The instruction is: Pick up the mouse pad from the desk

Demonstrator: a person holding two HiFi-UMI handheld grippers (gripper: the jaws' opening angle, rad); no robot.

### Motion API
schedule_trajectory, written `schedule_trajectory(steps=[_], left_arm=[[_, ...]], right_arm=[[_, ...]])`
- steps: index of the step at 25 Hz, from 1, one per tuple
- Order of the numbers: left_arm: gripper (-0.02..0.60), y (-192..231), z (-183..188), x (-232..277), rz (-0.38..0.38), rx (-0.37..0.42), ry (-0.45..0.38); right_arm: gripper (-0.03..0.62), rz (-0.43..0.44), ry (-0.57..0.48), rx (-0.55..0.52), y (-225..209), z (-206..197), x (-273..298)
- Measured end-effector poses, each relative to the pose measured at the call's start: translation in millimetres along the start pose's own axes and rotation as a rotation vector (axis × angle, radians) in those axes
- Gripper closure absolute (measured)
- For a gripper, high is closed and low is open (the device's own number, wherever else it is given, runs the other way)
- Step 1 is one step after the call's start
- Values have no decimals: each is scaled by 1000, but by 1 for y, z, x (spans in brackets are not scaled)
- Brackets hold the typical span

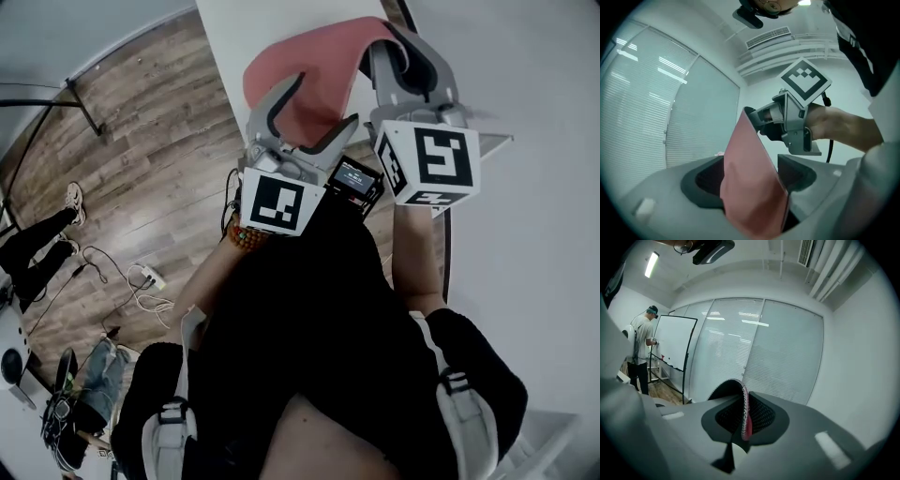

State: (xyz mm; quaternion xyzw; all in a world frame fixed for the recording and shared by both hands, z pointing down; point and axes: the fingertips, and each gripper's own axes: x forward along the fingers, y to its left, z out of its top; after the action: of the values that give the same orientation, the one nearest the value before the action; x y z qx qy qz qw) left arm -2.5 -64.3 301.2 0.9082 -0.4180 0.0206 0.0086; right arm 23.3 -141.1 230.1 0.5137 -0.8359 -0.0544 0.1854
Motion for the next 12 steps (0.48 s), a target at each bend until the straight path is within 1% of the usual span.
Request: schedule_trajectory(steps=[3, 6, 8, 10, 11, 12], left_arm=[[229, 5, -9, -1, 43, 66, 28], [230, 2, -39, -4, 69, 102, 97], [230, 6, -56, -8, 82, 92, 129], [233, 14, -65, -13, 102, 74, 139], [240, 18, -66, -15, 112, 74, 141], [261, 22, -67, -17, 119, 81, 141]], right_arm=[[553, 5, -6, 2, 5, 0, 3], [553, 6, -16, -1, 7, -5, 0], [553, 6, -29, -5, 6, -3, -4], [553, 11, -43, -15, 6, 1, -8], [553, 13, -48, -21, 7, 3, -10], [553, 15, -52, -26, 8, 4, -11]])
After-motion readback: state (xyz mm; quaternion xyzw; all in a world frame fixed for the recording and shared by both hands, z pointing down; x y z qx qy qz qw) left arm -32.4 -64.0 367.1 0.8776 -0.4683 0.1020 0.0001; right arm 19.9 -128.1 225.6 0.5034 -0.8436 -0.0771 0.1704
